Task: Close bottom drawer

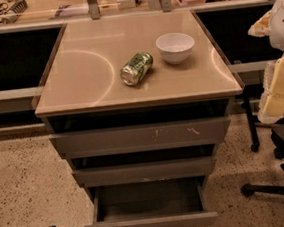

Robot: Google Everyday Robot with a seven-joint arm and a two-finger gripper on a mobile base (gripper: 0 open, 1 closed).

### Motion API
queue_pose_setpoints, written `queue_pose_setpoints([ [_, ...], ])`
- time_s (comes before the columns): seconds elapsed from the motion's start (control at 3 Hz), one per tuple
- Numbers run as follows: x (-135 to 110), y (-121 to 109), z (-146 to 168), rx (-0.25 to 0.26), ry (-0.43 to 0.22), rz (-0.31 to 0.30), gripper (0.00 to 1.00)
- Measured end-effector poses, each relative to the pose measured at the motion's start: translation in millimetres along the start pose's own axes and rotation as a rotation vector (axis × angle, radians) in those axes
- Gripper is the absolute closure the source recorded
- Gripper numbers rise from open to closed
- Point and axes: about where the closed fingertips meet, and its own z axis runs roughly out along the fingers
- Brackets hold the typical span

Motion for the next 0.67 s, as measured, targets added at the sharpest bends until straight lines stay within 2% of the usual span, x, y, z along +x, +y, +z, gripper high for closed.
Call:
queue_pose_setpoints([
  [0.33, 0.0, 0.0, 0.0, 0.000, 0.000, 0.000, 0.00],
  [0.67, 7.2, 9.4, 12.9, 0.016, -0.052, 0.012, 0.00],
])
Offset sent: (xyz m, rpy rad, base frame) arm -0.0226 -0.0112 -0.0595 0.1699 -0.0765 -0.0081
